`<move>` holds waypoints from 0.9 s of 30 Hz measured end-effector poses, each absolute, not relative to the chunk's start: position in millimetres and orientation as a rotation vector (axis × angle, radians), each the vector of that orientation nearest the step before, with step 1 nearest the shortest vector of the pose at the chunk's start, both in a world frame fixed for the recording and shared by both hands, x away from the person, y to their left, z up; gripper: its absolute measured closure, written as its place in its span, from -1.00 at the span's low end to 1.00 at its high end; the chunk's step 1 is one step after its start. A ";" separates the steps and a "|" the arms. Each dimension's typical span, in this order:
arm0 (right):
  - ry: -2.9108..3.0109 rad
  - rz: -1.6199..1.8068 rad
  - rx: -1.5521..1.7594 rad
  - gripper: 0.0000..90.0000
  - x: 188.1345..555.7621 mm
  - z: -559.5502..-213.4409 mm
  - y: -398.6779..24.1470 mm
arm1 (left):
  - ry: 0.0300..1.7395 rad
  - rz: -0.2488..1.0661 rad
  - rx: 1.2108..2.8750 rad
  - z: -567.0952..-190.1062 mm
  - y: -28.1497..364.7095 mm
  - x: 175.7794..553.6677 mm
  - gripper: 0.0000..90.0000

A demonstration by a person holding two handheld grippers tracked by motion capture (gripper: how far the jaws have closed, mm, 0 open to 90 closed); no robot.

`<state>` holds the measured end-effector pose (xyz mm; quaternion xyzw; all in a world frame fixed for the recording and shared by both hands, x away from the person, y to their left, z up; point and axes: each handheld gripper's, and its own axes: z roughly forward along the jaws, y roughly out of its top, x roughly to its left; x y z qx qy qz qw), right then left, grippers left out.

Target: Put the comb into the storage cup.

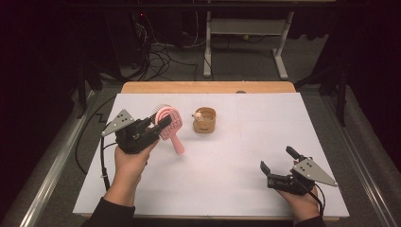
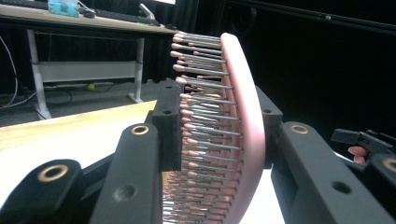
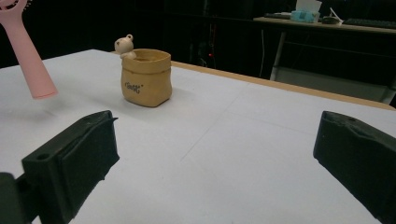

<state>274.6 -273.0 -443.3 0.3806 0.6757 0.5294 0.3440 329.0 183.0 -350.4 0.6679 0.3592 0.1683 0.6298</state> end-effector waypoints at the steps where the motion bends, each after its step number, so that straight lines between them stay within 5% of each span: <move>1: 1.754 1.377 0.989 -1.00 274.6 -443.3 -273.0 | 0.821 0.387 1.529 -349.9 182.4 329.5 0.41; 27: 1.760 1.393 0.982 -1.00 273.8 -443.6 -270.3 | 0.777 0.417 1.517 -332.4 155.3 341.2 0.41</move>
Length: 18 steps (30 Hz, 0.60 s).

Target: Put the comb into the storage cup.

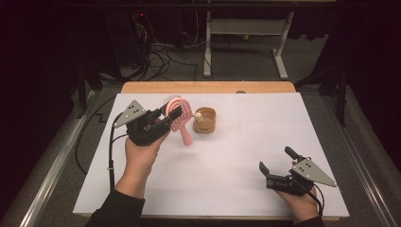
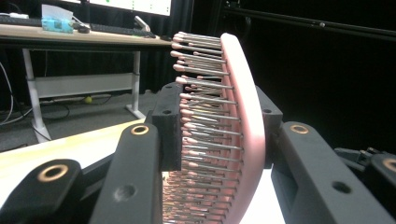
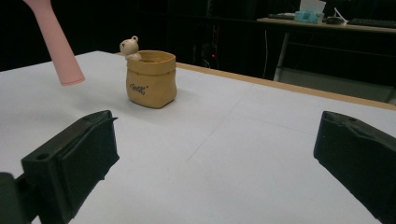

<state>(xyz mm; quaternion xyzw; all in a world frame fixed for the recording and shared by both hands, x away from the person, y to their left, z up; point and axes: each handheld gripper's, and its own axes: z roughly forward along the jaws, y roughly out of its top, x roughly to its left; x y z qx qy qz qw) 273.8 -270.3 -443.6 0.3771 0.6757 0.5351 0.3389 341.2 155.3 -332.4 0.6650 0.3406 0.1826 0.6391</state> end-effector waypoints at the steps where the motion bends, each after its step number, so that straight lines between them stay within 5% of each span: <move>1: 1.762 1.392 0.979 -1.00 273.5 -443.5 -269.7 | 0.776 0.416 1.518 -331.8 154.4 341.9 0.41; 18: 1.762 1.391 0.979 -1.00 273.2 -445.2 -269.4 | 0.760 0.425 1.494 -315.3 143.8 354.6 0.41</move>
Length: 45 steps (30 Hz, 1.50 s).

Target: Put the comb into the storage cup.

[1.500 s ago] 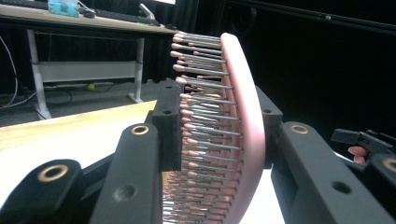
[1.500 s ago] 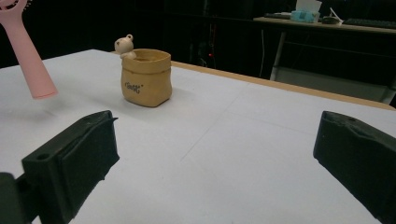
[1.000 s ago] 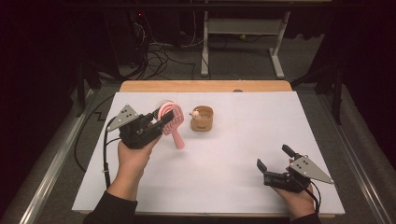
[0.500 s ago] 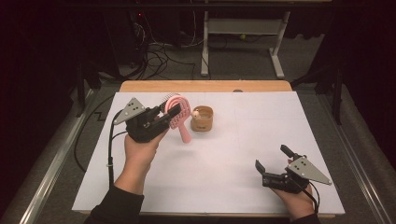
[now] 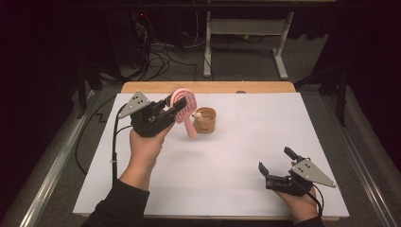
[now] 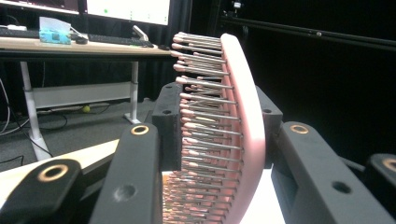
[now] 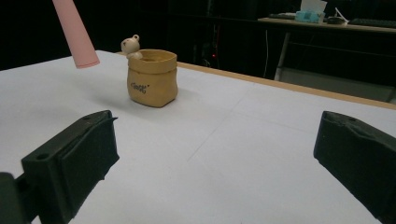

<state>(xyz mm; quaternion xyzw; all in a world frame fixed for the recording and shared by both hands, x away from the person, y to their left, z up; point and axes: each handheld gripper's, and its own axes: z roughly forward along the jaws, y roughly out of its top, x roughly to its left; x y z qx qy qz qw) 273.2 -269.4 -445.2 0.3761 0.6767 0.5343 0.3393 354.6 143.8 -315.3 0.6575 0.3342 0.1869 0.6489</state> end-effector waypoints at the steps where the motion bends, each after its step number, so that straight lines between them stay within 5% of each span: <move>1: 1.761 1.390 0.980 -1.00 273.3 -445.2 -269.9 | 0.760 0.424 1.491 -314.6 143.2 355.5 0.41; 45: 1.726 1.417 0.982 -1.00 271.5 -441.8 -274.7 | 0.766 0.440 1.466 -292.7 93.8 412.8 0.41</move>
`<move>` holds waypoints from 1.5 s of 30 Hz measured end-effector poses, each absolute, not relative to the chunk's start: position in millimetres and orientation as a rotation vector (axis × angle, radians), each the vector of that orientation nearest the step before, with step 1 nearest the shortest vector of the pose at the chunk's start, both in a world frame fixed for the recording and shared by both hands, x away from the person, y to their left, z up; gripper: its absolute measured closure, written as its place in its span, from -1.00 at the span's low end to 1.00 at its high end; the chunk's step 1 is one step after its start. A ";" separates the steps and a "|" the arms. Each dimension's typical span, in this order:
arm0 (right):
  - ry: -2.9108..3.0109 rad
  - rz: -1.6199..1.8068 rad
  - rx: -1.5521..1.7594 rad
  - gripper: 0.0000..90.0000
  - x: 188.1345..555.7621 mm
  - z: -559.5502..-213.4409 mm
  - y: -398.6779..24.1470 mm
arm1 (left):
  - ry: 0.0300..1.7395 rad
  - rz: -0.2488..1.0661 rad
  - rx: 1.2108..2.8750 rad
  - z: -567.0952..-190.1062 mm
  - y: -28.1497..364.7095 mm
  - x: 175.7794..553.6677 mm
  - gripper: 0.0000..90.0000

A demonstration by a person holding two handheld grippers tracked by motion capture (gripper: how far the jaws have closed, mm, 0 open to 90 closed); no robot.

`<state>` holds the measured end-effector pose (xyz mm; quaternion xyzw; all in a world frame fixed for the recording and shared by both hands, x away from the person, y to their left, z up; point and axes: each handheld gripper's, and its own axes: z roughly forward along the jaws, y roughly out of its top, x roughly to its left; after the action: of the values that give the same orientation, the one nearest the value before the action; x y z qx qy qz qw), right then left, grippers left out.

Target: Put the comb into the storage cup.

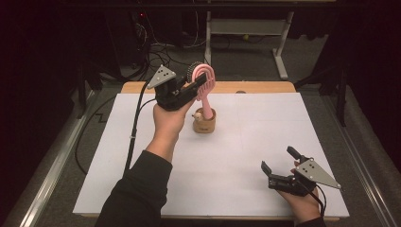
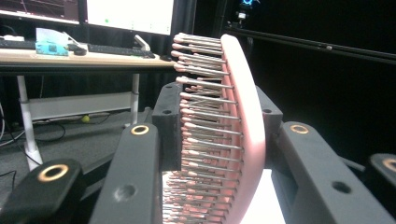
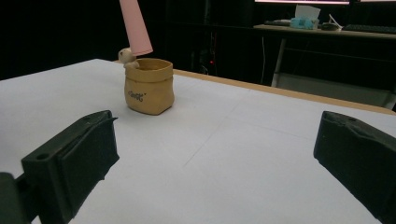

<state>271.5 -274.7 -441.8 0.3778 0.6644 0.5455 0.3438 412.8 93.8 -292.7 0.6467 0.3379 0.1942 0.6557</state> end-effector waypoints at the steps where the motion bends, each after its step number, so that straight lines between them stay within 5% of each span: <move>1: 1.726 1.417 0.981 -1.00 271.3 -441.7 -274.5 | 0.768 0.440 1.464 -292.9 93.8 414.2 0.41; 45: 1.716 1.431 0.997 -1.00 270.7 -442.0 -275.4 | 0.816 0.468 1.480 -325.3 80.1 435.1 0.40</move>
<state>270.7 -275.4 -442.0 0.3830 0.6595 0.5500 0.3405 435.1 80.1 -325.3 0.6487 0.3577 0.2052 0.6396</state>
